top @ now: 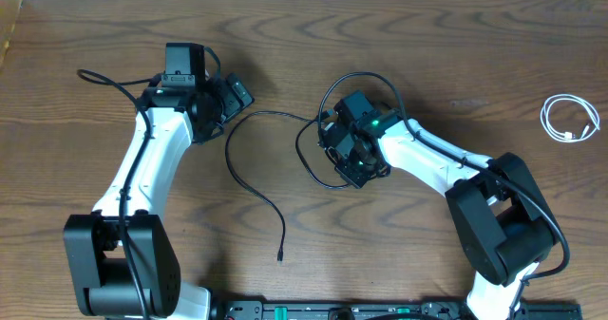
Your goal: Untangle cables
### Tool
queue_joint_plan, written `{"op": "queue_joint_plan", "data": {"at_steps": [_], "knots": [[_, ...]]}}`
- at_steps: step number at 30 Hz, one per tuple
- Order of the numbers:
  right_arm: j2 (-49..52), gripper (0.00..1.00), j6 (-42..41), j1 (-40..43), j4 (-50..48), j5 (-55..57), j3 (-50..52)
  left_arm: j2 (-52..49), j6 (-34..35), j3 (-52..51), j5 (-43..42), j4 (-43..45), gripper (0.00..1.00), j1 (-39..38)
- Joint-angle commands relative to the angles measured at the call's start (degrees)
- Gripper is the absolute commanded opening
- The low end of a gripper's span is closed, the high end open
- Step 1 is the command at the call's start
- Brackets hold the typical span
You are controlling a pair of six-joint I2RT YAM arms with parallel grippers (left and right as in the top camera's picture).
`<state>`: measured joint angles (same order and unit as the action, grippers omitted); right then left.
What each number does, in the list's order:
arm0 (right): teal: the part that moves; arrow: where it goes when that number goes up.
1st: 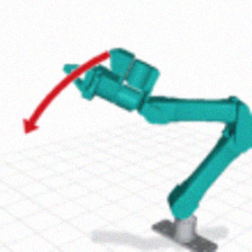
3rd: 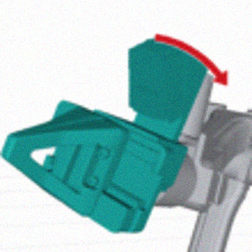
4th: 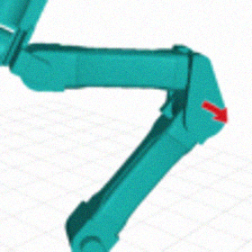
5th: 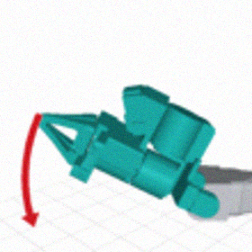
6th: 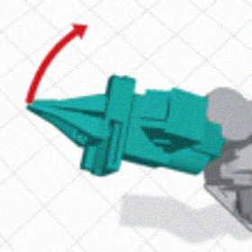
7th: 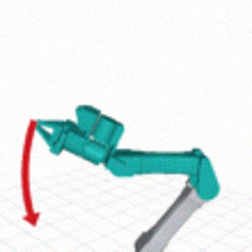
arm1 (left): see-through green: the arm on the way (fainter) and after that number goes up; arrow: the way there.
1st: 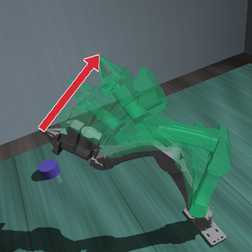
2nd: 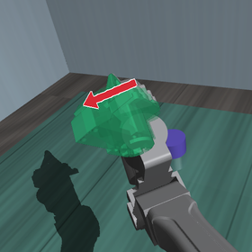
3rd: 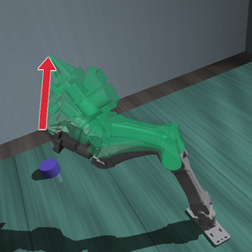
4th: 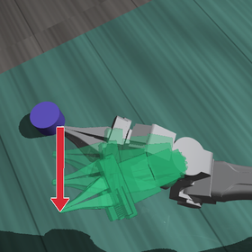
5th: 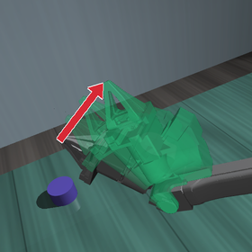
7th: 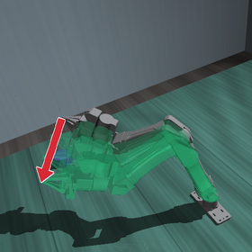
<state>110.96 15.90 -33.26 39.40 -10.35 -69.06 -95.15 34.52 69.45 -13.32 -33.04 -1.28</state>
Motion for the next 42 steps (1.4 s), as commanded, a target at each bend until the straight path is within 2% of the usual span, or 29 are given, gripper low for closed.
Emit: {"op": "queue_joint_plan", "data": {"at_steps": [1, 5, 15, 30, 36, 42], "knots": [[0.7, 0.16, 0.4, -0.2, -0.2, 1.0, 0.6, -0.3, -0.3, -0.8, 0.8, -0.1, 0.98, 0.2], [0.7, 0.02, 0.4, -0.2, -0.2, 1.0, 0.6, -0.3, -0.3, -0.8, 0.8, -0.1, 0.98, 0.2], [-2.8, 0.01, 0.4, 0.0, 4.6, -2.7, -4.6, -0.3, -0.3, -0.8, 0.8, -0.1, 0.98, 0.2], [-24.3, 0.01, 0.3, 3.6, 4.5, -3.1, -12.9, -0.3, -0.3, -0.8, 0.8, -0.1, 0.98, 0.2], [-32.7, 0.01, -4.9, 9.2, 2.9, 1.6, -13.1, -0.3, -0.3, -0.8, 0.8, -0.1, 0.98, 0.2], [-38.9, 0.01, -14.7, 19.0, 3.3, 10.3, -13.1, -0.3, -0.3, -0.8, 0.8, -0.1, 0.98, 0.2]]}}
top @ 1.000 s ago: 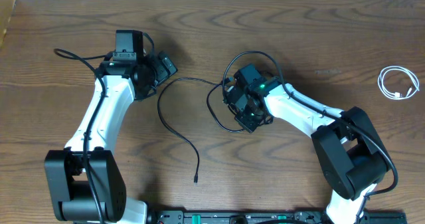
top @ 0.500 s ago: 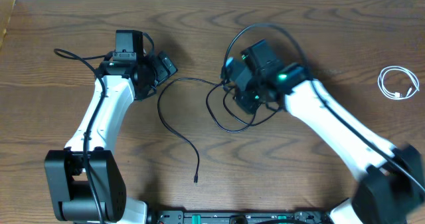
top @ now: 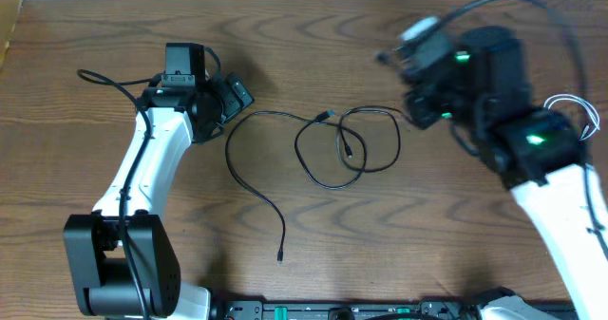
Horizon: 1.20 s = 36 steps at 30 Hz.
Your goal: Untangle cables
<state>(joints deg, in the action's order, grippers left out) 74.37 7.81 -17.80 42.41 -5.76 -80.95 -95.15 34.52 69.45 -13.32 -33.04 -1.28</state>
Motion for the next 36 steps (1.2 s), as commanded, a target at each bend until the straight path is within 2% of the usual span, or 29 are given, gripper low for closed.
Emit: {"op": "queue_joint_plan", "data": {"at_steps": [1, 9, 14, 16, 21, 23, 26, 34, 36], "knots": [[-3.2, 0.01, -8.5, 5.4, 0.4, 6.8, -1.2, -0.3, -0.3, -0.8, 0.8, -0.1, 0.98, 0.2], [-7.5, 0.01, -27.9, 22.7, 0.0, 7.6, -1.2, -0.3, -0.3, -0.8, 0.8, -0.1, 0.98, 0.2], [-6.9, 0.01, -29.0, 27.0, 2.5, -2.2, -0.4, -0.3, -0.3, -0.8, 0.8, -0.1, 0.98, 0.2], [-5.8, 0.02, -28.5, 26.3, 4.1, -5.6, 0.3, -0.3, -0.3, -0.8, 0.8, -0.1, 0.98, 0.2], [-1.7, 0.17, -25.6, 23.0, 7.8, -12.0, 1.4, -0.3, -0.3, -0.8, 0.8, -0.1, 0.98, 0.2], [0.5, 0.28, -24.7, 21.1, 9.0, -13.7, 1.6, -0.3, -0.3, -0.8, 0.8, -0.1, 0.98, 0.2], [4.6, 0.34, -24.2, 17.8, 10.2, -14.6, 1.6, -0.3, -0.3, -0.8, 0.8, -0.1, 0.98, 0.2], [16.7, 0.37, -24.4, 6.7, 9.4, -18.5, 1.6, -0.3, -0.3, -0.8, 0.8, -0.1, 0.98, 0.2], [19.7, 0.43, -26.8, 4.0, 8.1, -19.7, 1.6, -0.3, -0.3, -0.8, 0.8, -0.1, 0.98, 0.2]]}}
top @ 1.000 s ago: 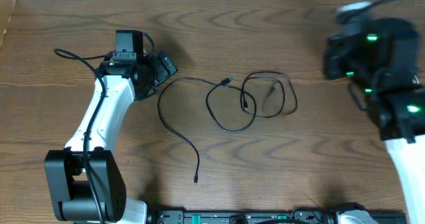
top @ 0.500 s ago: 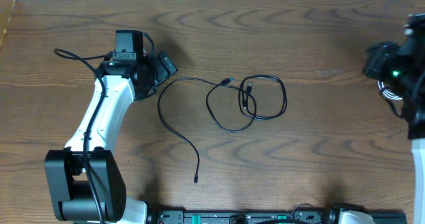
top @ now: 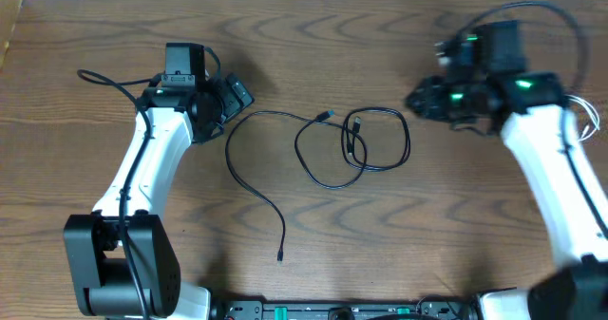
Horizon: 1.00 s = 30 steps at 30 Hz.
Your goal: Untangle cables
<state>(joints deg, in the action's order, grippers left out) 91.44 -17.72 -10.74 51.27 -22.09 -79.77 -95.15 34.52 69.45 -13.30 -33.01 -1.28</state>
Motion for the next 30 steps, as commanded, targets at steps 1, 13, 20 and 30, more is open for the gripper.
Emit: {"op": "queue_joint_plan", "data": {"at_steps": [1, 13, 20, 30], "knots": [[4.0, 0.46, -2.7, -4.2, -1.4, -3.8, 0.4, -0.3, -0.3, -0.8, 0.7, -0.2, 0.98, 0.2], [18.6, 0.02, -8.2, -14.8, -13.2, 0.0, 0.4, -0.3, -0.3, -0.8, 0.7, -0.2, 0.98, 0.2], [23.8, 0.31, -13.0, -20.0, -15.6, 15.9, 0.4, -0.3, -0.3, -0.8, 0.7, -0.2, 0.98, 0.2], [25.0, 0.36, -15.8, -26.6, -17.6, 30.6, 0.4, -0.3, -0.3, -0.8, 0.7, -0.2, 0.98, 0.2]]}}
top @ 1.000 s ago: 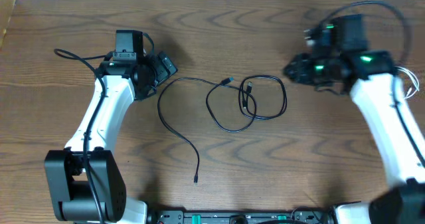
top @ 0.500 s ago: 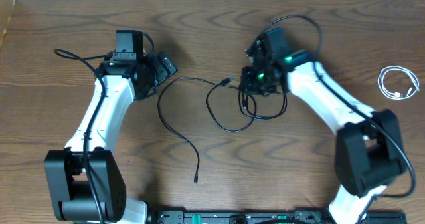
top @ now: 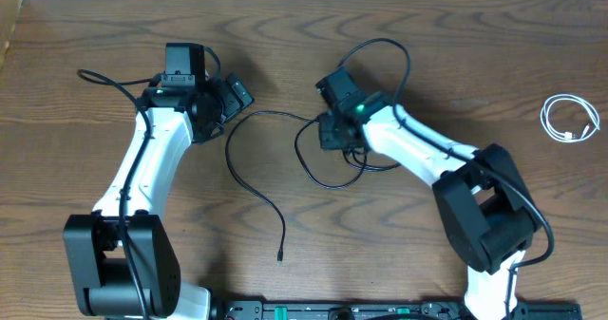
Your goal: Untangle cables
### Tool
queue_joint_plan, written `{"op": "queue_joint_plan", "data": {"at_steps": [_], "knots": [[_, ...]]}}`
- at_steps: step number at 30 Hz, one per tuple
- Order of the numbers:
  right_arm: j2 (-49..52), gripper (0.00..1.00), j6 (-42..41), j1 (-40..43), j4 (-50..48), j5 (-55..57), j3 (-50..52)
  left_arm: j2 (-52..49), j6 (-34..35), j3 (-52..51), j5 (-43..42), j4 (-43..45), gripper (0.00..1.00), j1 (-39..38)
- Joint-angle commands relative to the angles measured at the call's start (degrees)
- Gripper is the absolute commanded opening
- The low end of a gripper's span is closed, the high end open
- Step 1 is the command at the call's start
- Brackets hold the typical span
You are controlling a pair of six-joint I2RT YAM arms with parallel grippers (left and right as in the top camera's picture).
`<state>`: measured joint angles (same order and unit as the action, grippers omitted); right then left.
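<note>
A thin black cable [top: 249, 182] lies in the middle of the table. One end [top: 281, 255] points toward the front edge, and its loops [top: 313, 168] overlap further right. My right gripper [top: 332, 132] is down over the spot where the loops cross, hiding the cable's other end and the right loop. The overhead view does not show how its fingers stand. My left gripper [top: 237, 92] rests just up and left of the cable's arc, apart from it, with its finger state unclear too.
A coiled white cable [top: 570, 119] lies at the far right. The right arm's own black wire [top: 385, 47] arches above its wrist. The left arm's wire [top: 104, 78] trails at the far left. The table's far edge runs along the top of the view.
My right arm was raised at the far right, away from the cable. Now its gripper is down at the middle over the crossing loops. The left arm has not moved.
First my right gripper was down on the bunched loops in the middle. Then it was raised at the right, and the cable lay spread in two overlapping loops with a plug end showing. It stayed at the right, and now it is back on the loops.
</note>
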<state>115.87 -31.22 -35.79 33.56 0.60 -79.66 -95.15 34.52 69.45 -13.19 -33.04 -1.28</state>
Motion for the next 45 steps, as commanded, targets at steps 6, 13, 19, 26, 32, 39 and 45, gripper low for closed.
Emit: {"op": "queue_joint_plan", "data": {"at_steps": [6, 13, 19, 26, 32, 39, 45], "knots": [[1.9, 0.33, -5.2, -3.0, 0.1, 11.4, 0.3, -0.3, -0.3, -0.8, 0.6, -0.1, 0.98, 0.2], [2.5, 0.26, -7.9, -2.2, 1.0, 11.5, 0.3, -0.3, -0.3, -0.8, 0.6, -0.1, 0.98, 0.2], [3.4, 0.22, -8.0, -2.2, 0.6, 10.9, 0.3, -0.3, -0.3, -0.8, 0.6, -0.1, 0.98, 0.2], [5.0, 0.18, -8.0, -2.2, -0.7, 10.2, 0.3, -0.3, -0.3, -0.8, 0.6, -0.1, 0.98, 0.2], [5.6, 0.01, -7.9, -2.1, -1.0, 10.2, 0.3, -0.3, -0.3, -0.8, 0.6, -0.1, 0.98, 0.2], [1.4, 0.01, 0.3, -0.9, -0.4, 6.1, -0.1, -0.3, -0.3, -0.8, 0.6, -0.1, 0.98, 0.2], [-8.5, 0.01, 2.2, 1.1, -1.2, 1.7, -0.1, -0.3, -0.3, -0.8, 0.6, -0.1, 0.98, 0.2]]}}
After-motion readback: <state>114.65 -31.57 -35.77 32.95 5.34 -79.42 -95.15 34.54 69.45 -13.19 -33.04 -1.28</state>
